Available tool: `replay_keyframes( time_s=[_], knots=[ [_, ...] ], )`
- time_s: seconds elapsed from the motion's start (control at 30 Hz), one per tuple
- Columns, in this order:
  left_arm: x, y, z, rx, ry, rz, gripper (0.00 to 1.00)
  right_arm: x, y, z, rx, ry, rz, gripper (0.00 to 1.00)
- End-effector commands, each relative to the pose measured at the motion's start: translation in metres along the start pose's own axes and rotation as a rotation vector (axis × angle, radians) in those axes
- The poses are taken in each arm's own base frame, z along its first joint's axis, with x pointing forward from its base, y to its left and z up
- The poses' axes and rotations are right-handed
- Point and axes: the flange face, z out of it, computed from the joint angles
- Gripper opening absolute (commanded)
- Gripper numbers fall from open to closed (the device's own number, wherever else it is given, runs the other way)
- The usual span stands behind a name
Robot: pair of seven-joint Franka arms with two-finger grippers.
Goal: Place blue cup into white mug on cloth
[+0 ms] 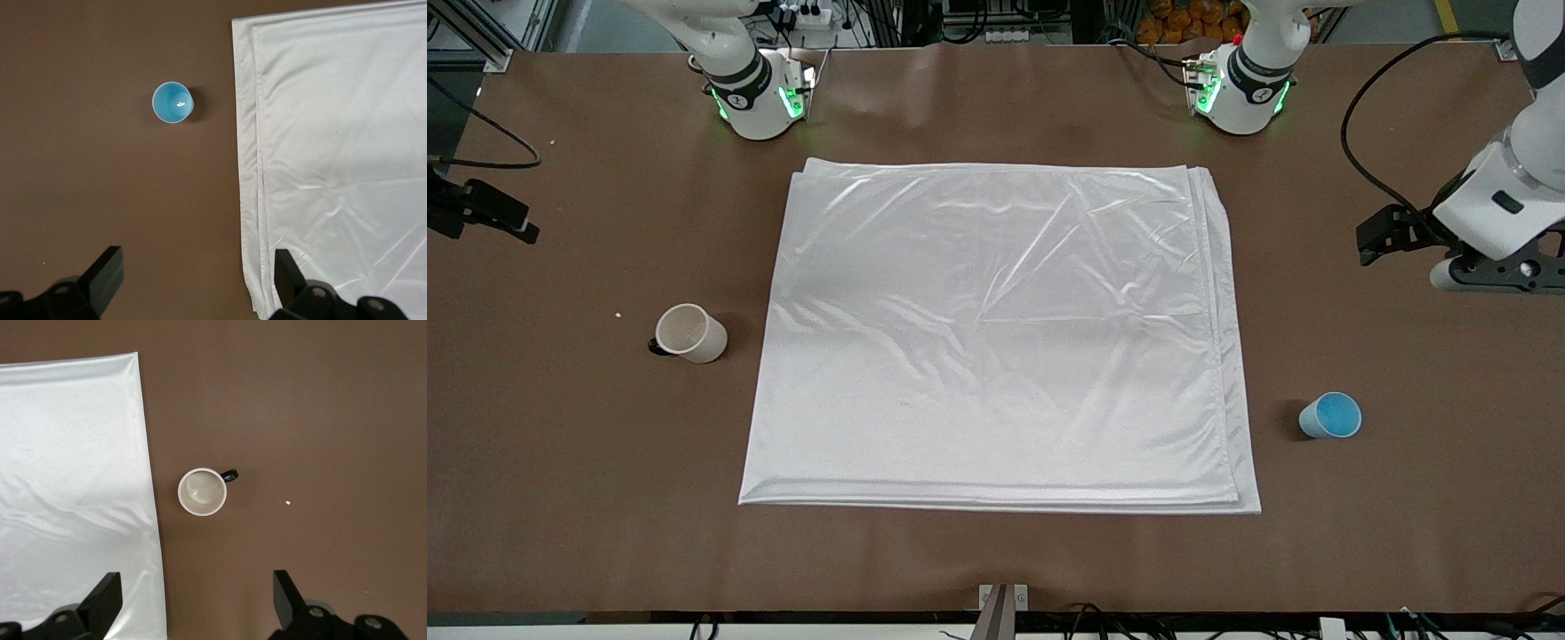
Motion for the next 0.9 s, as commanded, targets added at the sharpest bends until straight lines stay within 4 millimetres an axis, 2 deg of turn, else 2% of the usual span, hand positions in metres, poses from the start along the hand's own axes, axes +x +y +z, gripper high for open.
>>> replay_keyframes(
  time_s=[0.0,0.23,0.4,0.53,0.67,0.87],
  knots=[
    [0.023,-0.03,0.033,0.007,-0.028,-0.011,1.0,-0.006,0.003,0.008,0.004,0.008,-0.009,1.0],
    [0.037,-0.069,0.059,-0.065,-0.026,-0.046,1.0,-0.005,0.002,0.024,0.005,0.004,-0.058,1.0],
    [0.048,-0.093,0.084,-0.076,-0.033,-0.046,1.0,-0.005,0.0,0.047,0.002,-0.006,-0.127,1.0],
    [0.058,-0.102,0.112,-0.085,-0.052,-0.052,1.0,-0.003,0.001,0.057,0.003,-0.007,-0.234,1.0],
    [0.065,-0.116,0.125,-0.088,-0.036,-0.052,1.0,-0.004,-0.001,0.071,0.004,-0.021,-0.338,1.0],
    [0.078,-0.119,0.153,-0.093,-0.029,-0.046,1.0,-0.007,0.0,0.096,0.011,-0.036,-0.522,1.0]
  ],
)
